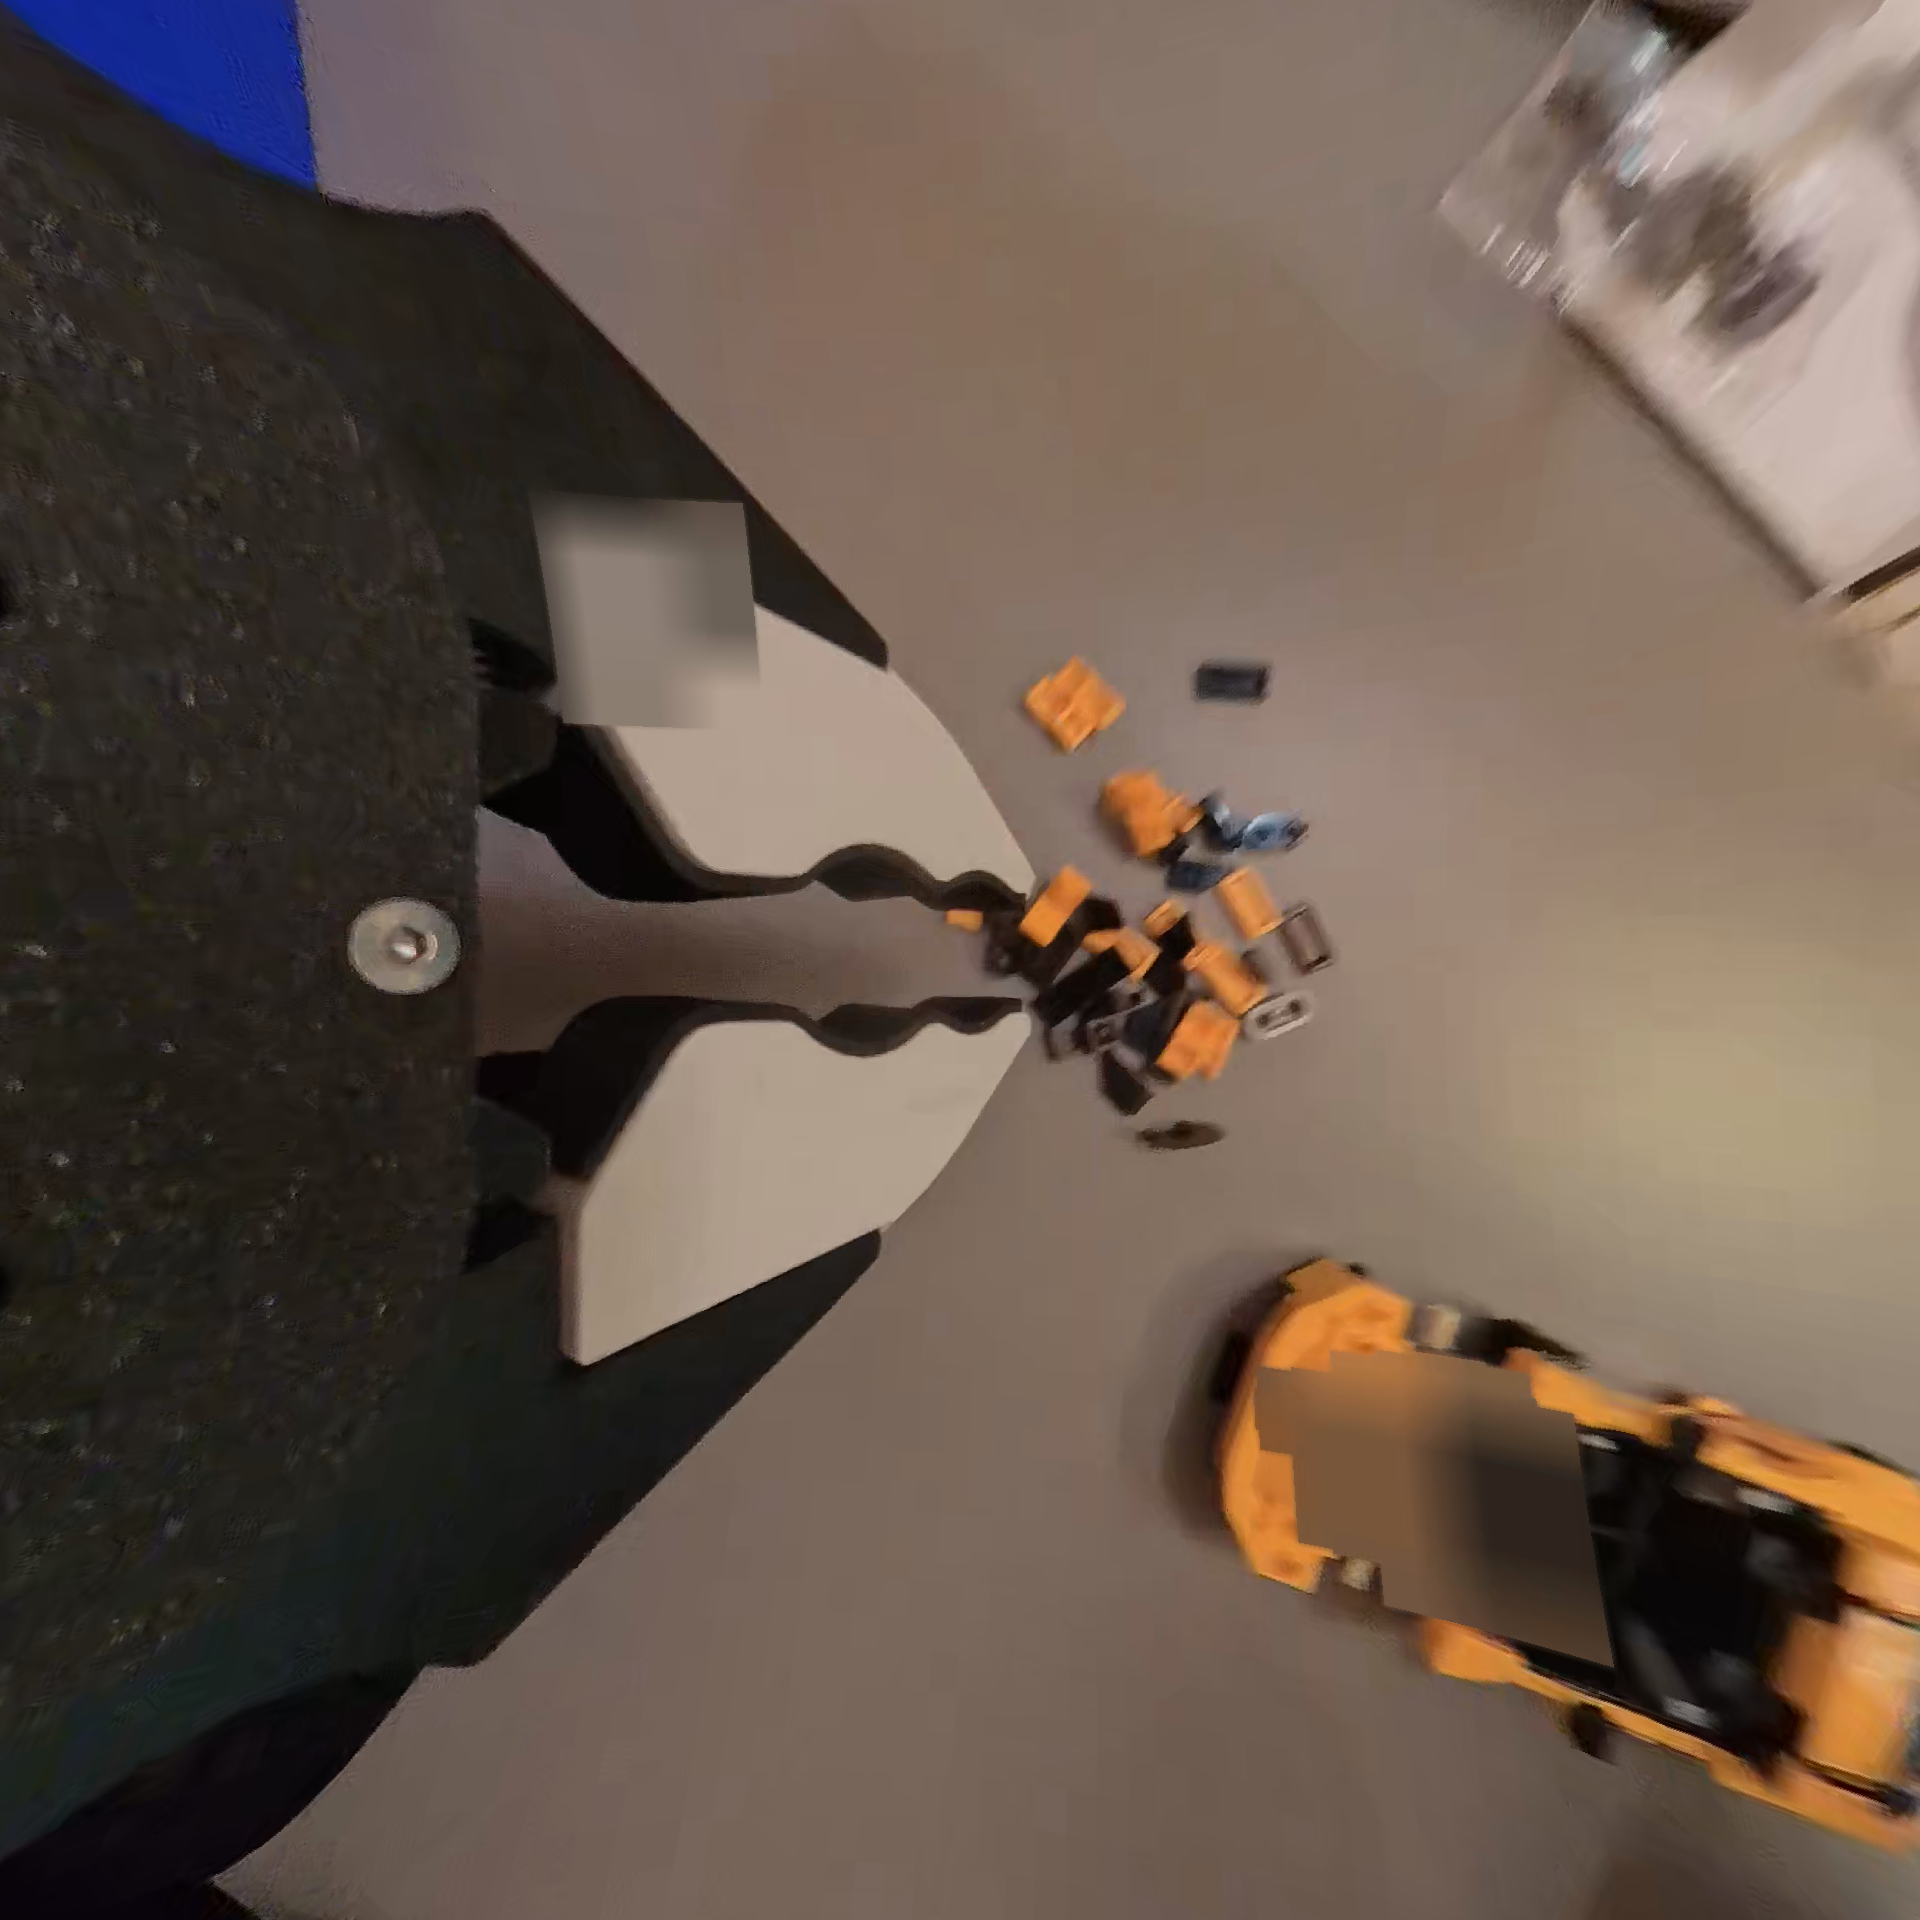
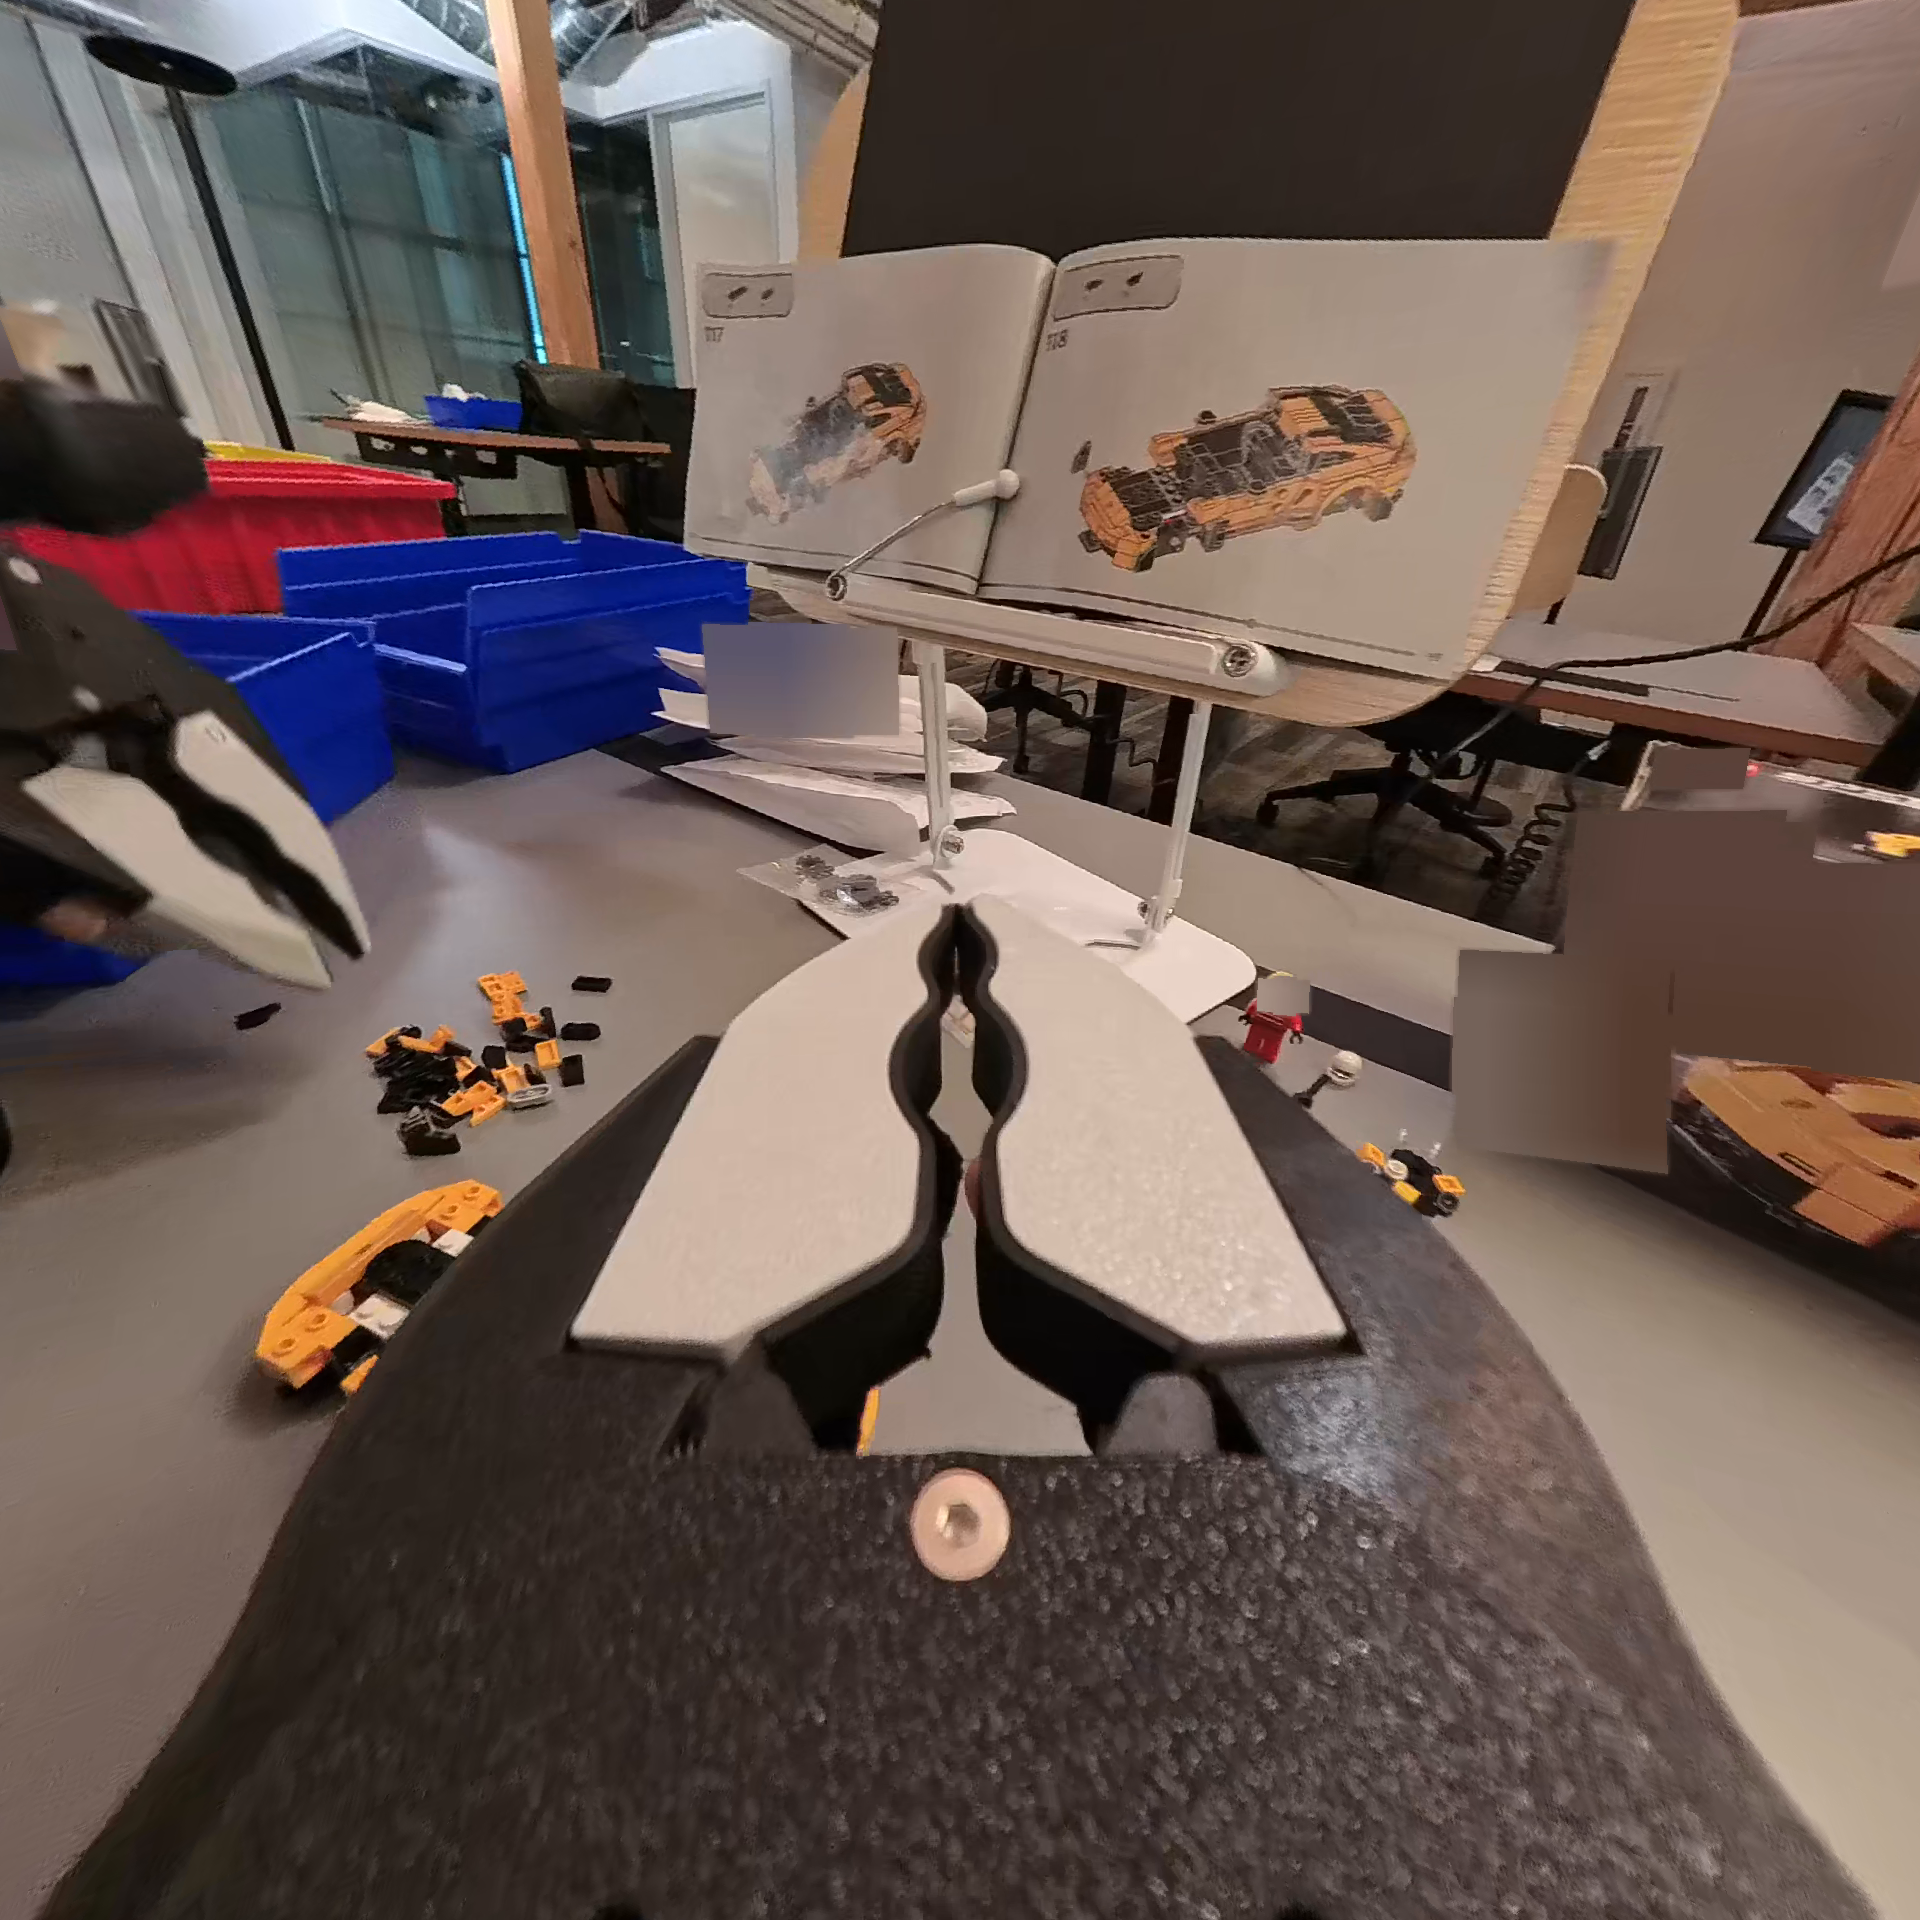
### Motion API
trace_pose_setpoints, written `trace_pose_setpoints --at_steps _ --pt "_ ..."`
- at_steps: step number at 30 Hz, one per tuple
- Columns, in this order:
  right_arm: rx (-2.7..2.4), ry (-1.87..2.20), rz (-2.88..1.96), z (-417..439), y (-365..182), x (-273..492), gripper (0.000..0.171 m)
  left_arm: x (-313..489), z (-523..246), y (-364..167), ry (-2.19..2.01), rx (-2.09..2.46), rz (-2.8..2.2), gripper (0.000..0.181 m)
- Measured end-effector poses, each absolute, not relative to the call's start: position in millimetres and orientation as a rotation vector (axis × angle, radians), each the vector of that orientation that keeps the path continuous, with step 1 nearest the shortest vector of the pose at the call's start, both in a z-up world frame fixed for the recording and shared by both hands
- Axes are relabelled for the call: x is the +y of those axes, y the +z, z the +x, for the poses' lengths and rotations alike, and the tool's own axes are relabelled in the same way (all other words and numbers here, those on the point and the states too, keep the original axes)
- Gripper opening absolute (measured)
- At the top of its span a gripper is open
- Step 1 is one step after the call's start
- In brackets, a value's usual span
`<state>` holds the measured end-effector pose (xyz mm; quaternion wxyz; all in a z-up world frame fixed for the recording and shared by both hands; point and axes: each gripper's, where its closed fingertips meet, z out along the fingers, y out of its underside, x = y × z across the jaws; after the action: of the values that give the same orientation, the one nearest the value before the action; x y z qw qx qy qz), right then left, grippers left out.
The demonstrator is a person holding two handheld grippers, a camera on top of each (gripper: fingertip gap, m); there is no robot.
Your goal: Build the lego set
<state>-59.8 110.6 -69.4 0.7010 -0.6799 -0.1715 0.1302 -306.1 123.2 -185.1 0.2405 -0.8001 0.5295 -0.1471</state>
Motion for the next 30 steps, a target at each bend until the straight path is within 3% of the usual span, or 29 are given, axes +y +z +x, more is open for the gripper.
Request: trace_pose_setpoints --at_steps 8,22,25,30 --pt "-0.442 0.317 -1.532 -70 -78 109 0.0 111 -295 -227 -0.393 1.475 -2.221 0.011" --pt "-0.494 0.331 -1.56 -75 -86 107 0.0 136 -293 -226 -0.345 1.426 -2.22 0.008" --pt "-0.542 0.342 -1.56 -82 -89 104 0.0 123 -285 -206 -0.71 1.248 -2.231 0.007" --pt "-0.926 0.527 -1.486 -144 -103 63 0.008 55 -248 -136 -1.845 0.987 -2.045 0.007"
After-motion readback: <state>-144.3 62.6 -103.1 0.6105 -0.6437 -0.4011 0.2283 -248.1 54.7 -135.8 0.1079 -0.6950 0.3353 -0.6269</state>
